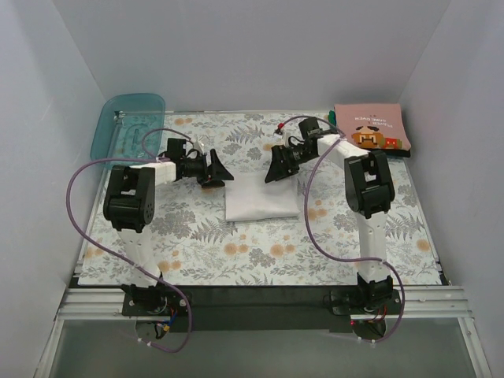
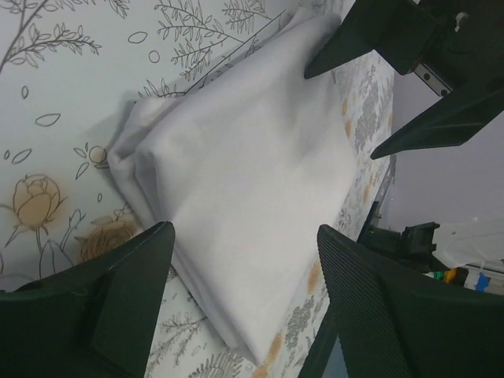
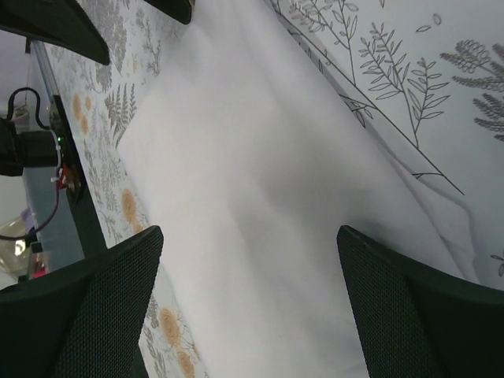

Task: Fold and stack the t-shirts
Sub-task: Fold the tshirt

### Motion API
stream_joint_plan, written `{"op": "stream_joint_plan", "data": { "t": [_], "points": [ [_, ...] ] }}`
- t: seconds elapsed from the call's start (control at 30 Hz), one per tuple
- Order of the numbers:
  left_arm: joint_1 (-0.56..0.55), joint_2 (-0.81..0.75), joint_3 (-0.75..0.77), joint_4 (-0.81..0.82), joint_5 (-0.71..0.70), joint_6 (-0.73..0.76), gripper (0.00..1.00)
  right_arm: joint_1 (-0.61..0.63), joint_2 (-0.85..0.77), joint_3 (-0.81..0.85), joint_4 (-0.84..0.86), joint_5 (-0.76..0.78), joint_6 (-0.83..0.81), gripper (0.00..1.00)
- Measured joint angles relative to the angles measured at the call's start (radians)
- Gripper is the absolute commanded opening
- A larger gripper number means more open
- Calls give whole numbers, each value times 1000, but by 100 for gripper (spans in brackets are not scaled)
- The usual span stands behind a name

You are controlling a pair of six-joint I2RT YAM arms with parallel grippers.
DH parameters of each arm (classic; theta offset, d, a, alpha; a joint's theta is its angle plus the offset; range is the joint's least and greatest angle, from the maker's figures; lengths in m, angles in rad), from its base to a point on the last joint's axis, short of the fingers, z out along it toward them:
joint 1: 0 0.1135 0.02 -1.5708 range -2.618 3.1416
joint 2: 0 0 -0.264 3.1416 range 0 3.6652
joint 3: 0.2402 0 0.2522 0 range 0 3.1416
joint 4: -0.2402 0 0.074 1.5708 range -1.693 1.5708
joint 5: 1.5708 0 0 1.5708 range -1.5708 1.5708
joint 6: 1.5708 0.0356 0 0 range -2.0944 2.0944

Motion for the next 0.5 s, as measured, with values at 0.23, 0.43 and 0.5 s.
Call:
{"op": "stream_joint_plan", "data": {
  "t": [0.23, 0.43, 0.5],
  "points": [
    [-9, -235, -135, 9, 46, -106, 85, -12, -304, -235, 106, -6, 112, 98],
    [-175, -341, -261, 188, 72, -288, 79, 42, -439, -444, 324, -112, 310, 98],
    [-210, -312, -293, 243, 76, -341, 76, 65, -416, -528, 394, -132, 373, 98]
  ]
}}
